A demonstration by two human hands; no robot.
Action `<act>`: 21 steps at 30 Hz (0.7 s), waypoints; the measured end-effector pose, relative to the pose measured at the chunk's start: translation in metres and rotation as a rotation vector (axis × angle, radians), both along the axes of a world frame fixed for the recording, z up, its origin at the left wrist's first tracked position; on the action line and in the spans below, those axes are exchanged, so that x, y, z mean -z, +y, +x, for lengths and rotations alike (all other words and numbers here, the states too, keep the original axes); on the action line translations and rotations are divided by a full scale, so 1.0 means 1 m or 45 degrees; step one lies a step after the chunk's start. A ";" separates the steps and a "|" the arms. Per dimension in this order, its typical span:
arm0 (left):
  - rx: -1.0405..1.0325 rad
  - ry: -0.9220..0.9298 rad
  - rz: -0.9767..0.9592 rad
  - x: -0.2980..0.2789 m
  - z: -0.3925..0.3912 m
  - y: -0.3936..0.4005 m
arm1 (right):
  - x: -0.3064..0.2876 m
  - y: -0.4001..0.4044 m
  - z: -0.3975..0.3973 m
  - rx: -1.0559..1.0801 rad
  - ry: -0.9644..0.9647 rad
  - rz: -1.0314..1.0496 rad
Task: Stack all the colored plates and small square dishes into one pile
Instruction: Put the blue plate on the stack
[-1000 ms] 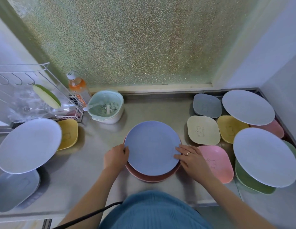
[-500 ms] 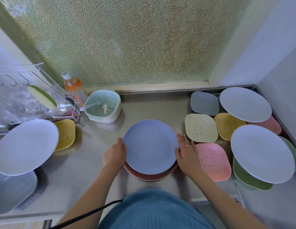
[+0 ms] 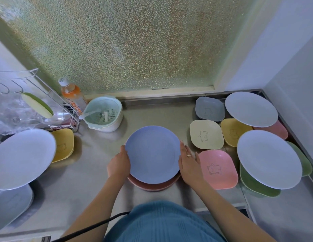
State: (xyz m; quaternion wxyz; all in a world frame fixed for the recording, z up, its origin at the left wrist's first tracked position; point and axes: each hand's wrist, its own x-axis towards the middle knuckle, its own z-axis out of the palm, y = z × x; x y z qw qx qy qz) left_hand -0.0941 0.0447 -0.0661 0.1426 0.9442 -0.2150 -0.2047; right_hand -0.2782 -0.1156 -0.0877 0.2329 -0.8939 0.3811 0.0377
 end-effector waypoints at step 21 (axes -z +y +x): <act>0.027 0.052 -0.030 -0.004 0.003 0.001 | -0.014 -0.006 0.000 0.053 -0.199 0.181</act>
